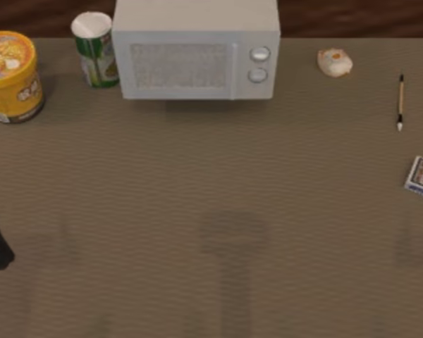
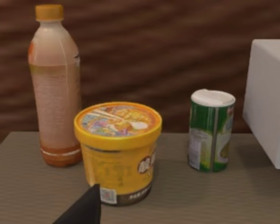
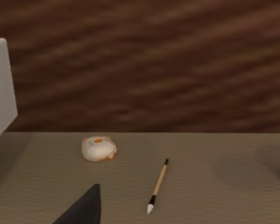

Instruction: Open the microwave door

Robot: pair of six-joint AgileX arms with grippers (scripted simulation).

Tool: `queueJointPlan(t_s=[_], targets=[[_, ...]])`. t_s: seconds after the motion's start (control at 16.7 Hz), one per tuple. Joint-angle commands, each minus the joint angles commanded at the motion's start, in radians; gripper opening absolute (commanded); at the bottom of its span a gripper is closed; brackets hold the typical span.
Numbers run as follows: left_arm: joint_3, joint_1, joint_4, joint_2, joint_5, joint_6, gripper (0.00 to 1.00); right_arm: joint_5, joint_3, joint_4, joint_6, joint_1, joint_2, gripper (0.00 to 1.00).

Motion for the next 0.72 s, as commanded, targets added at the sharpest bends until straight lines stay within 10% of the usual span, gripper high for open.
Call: queueJointPlan(t_s=[0.3, 0.72], targets=[[0.051, -0.032, -0.006, 0.062, -0.028, -0.011, 1.0, 0.0, 0.0, 0.0, 0.0, 0.0, 0.0, 1.0], [0.426, -0.24, -0.012, 0.566, -0.218, -0.113, 1.0, 0.0, 0.0, 0.0, 0.0, 0.0, 0.0, 1.0]])
